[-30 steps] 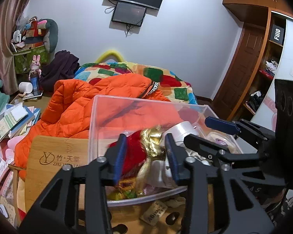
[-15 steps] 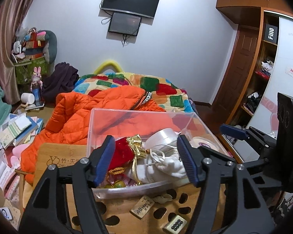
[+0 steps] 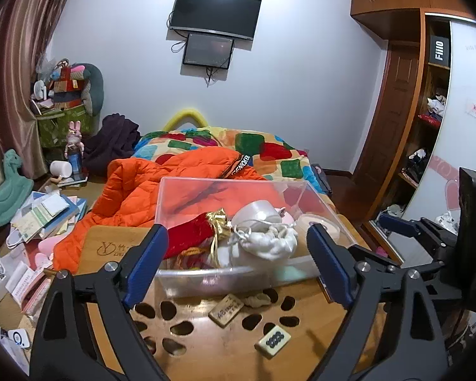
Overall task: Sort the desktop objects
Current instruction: 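Move the left tool to the beige eraser block while the right tool approaches the blue Max box, then grasp the eraser block with the left tool while the right tool grips the blue Max box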
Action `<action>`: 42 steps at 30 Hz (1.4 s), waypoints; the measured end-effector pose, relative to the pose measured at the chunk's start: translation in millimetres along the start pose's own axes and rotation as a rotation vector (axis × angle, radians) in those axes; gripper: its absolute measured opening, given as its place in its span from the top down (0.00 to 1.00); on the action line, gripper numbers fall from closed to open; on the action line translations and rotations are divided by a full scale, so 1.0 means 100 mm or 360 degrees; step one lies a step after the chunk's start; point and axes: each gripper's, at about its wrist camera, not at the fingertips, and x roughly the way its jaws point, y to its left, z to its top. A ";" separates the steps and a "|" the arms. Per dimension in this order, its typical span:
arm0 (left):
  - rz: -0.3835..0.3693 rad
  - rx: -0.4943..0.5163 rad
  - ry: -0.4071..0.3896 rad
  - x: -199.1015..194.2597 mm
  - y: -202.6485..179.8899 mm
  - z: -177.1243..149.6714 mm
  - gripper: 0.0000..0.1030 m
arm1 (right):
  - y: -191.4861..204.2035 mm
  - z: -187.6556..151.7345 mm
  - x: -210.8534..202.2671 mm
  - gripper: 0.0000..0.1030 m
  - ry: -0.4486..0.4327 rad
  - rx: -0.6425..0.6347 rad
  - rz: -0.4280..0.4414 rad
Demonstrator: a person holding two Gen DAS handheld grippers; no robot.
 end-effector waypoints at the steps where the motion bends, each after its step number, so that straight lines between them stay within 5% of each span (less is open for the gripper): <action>1: 0.0008 0.0005 0.0001 -0.01 -0.01 -0.02 0.12 | -0.02 -0.03 -0.03 0.06 -0.0005 0.0005 -0.0015; 15: 0.0061 -0.0063 0.0253 0.26 0.09 -0.57 0.11 | -0.38 -0.59 0.06 0.02 0.0161 0.0168 -0.0150; 23: 0.0097 -0.0037 0.0366 0.54 0.10 -0.75 0.11 | -0.53 -0.78 0.35 0.04 0.0306 0.0313 0.0004; 33: 0.0087 0.0008 0.0467 0.76 0.09 -0.80 0.23 | -0.35 -0.74 0.62 0.34 0.0418 0.0183 0.0069; 42: 0.0089 0.0055 0.0514 0.87 0.03 -0.81 0.39 | -0.30 -0.71 0.69 0.46 0.0436 0.0131 0.0023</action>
